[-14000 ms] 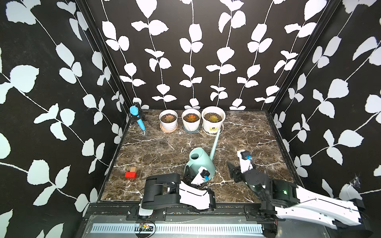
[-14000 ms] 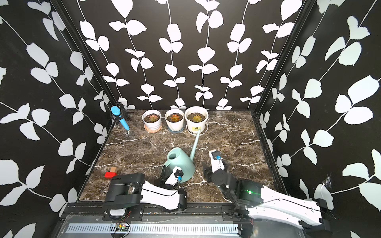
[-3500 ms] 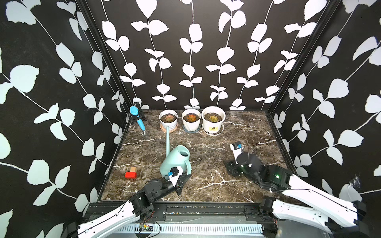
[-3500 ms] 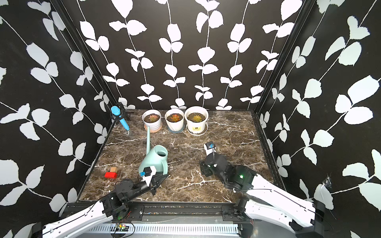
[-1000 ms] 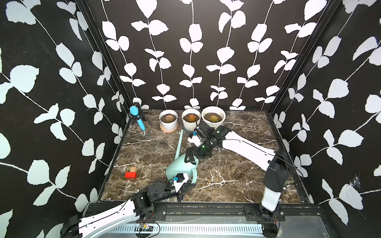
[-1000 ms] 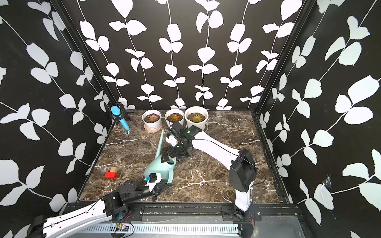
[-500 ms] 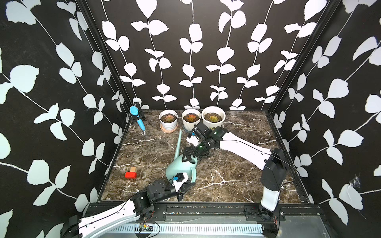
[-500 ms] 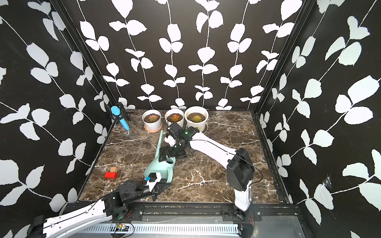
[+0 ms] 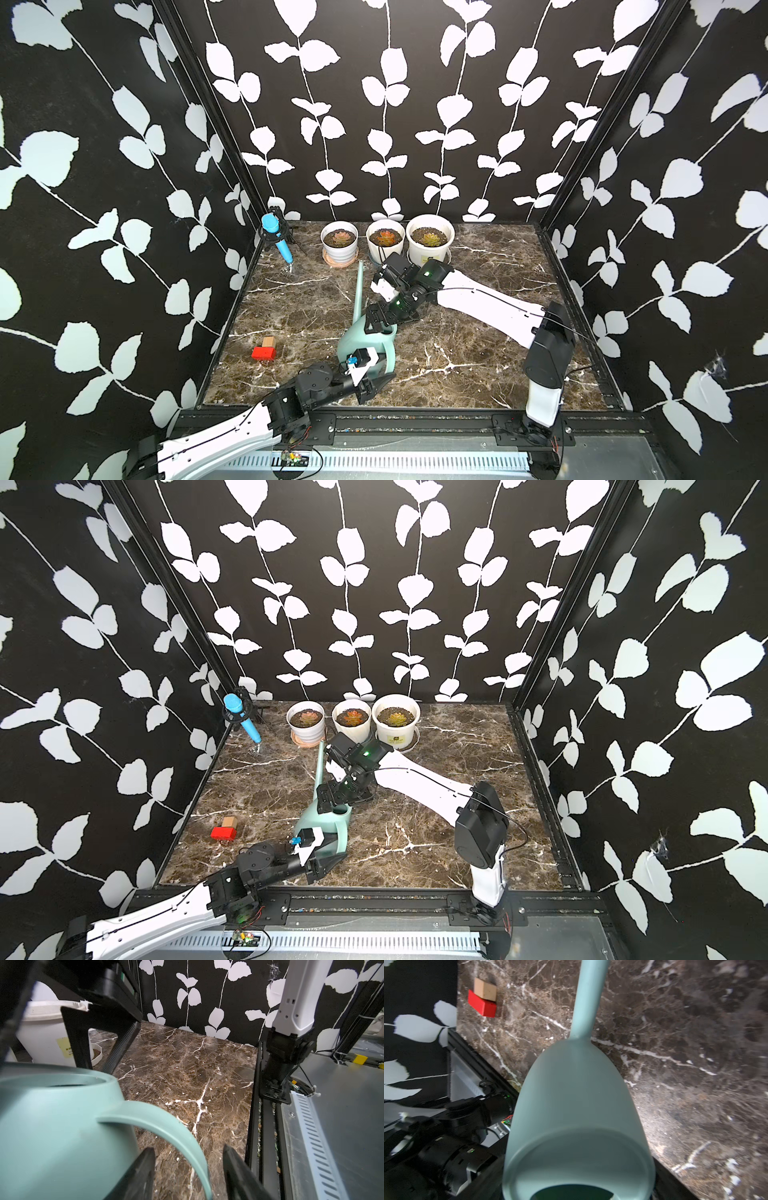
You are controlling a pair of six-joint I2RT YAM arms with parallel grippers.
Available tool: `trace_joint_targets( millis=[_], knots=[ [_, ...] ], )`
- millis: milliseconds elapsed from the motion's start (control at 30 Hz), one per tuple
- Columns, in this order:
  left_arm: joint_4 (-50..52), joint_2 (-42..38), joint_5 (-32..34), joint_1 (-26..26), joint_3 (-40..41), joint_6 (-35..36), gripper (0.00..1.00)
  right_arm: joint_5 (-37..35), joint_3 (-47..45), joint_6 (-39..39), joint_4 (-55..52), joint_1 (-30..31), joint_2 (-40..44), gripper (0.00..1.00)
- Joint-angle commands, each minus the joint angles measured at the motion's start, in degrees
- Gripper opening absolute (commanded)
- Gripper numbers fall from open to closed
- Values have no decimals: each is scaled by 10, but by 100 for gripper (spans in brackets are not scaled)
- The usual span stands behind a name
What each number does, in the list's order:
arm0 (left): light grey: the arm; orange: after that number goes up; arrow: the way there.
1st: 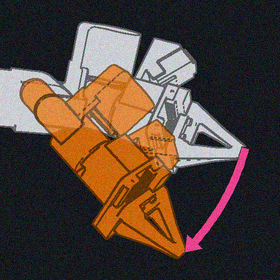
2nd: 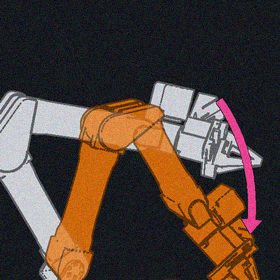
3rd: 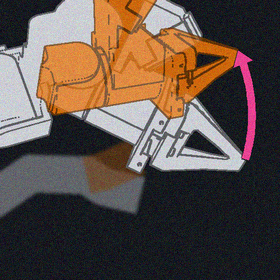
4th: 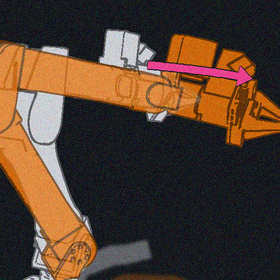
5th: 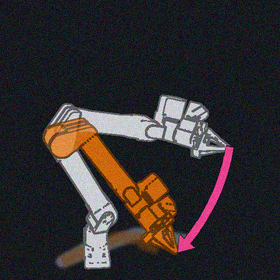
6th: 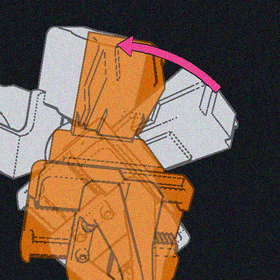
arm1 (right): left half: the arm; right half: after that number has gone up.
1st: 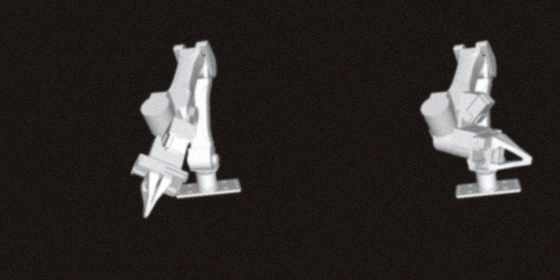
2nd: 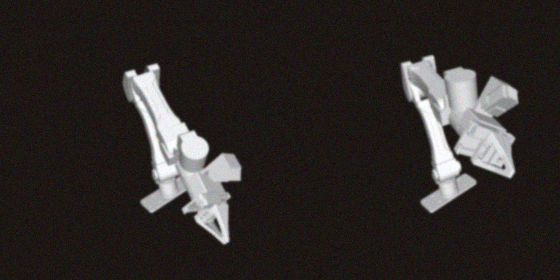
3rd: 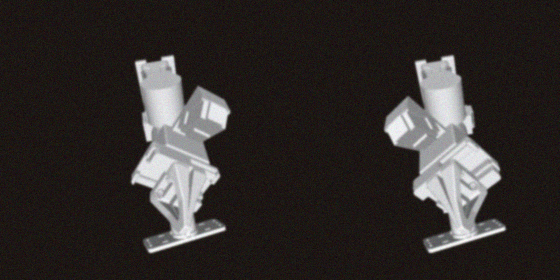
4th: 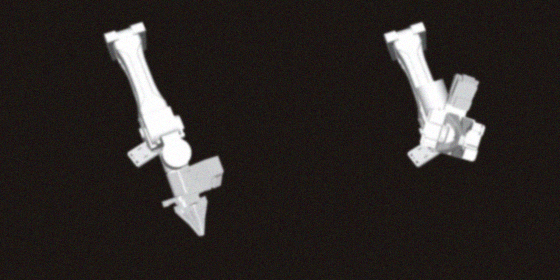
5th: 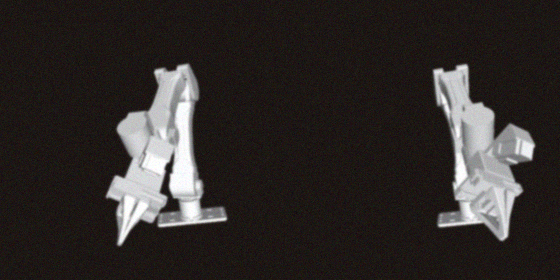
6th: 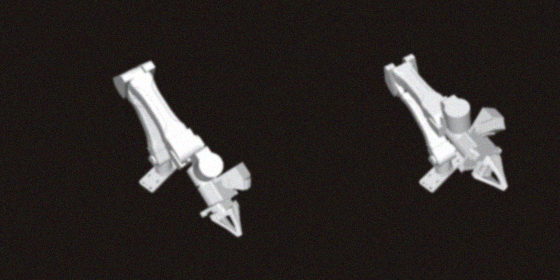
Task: Water the succulent around the soil edge
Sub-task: Place the watering can at the center of the board.
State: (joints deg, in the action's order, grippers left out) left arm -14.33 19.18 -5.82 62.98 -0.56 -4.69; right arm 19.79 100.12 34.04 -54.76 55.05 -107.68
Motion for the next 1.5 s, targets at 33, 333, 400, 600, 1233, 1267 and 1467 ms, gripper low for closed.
trace_joint_targets(
  millis=[33,333,400,600,1233,1267,1467],
  knots=[
    [13,-3,25,3,14,1,84,-108,15,-6,-85,6,-6,66],
    [39,-15,100,3,11,-19,99,-222,68,7,-173,16,-30,72],
    [49,-16,125,3,5,-25,99,-243,96,11,-198,16,-45,77],
    [71,1,163,3,-29,-18,99,-256,189,19,-242,16,-102,99],
    [158,119,203,80,-167,-141,99,-234,-42,143,4,-35,119,99],
    [163,138,220,99,-182,-142,99,-235,-63,145,13,-38,140,99],
    [256,252,356,154,-272,-202,99,-241,-132,113,-24,-42,218,79]
  ],
)
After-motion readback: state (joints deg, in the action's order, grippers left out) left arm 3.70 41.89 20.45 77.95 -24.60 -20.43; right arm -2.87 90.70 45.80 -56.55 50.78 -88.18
